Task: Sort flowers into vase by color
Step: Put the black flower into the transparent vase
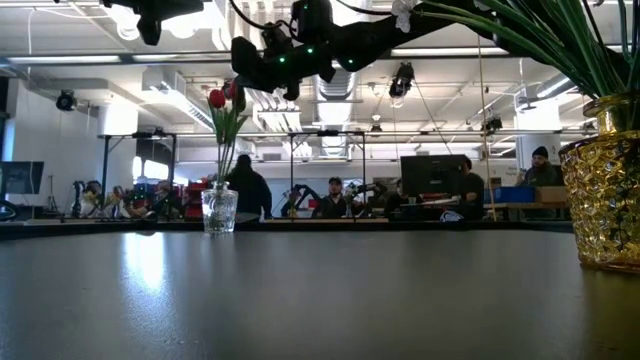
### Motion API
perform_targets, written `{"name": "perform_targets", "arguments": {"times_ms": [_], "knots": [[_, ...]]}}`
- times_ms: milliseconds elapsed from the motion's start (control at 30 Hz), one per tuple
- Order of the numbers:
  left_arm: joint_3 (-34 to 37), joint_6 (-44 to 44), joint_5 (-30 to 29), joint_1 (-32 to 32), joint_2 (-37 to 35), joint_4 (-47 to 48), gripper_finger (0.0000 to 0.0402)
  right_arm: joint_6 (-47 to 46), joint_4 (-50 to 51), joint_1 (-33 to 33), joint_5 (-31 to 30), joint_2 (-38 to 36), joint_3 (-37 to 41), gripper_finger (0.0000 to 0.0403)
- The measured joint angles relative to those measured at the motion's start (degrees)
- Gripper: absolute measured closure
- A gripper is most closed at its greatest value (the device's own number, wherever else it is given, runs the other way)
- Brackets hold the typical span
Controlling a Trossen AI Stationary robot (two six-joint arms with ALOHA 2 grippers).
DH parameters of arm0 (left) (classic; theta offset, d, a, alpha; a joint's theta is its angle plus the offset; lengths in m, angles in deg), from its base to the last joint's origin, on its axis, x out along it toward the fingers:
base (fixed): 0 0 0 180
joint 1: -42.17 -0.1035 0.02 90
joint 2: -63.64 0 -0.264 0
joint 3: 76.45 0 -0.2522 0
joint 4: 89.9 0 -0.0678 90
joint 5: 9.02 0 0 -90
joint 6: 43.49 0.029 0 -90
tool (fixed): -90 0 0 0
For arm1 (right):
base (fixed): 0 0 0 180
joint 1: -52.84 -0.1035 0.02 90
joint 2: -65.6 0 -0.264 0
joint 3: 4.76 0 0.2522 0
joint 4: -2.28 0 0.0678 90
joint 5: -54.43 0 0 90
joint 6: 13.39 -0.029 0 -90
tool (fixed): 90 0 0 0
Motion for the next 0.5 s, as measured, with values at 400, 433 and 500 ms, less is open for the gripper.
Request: {"name": "perform_targets", "arguments": {"times_ms": [400,433,500], "knots": [[0.01,0.0,0.0,0.0,-0.02,0.0,0.0402,-2.64,-1.64,-0.53,0.07,0.02,0.69,0.039],[0.0,0.0,0.0,0.0,-0.03,0.0,0.0402,-2.64,-1.72,-0.54,0.07,0.0,0.85,0.039],[-0.01,0.0,0.0,0.0,-0.04,0.0,0.0402,-2.68,-1.64,-0.6,0.07,0.0,1.24,0.039]]}}
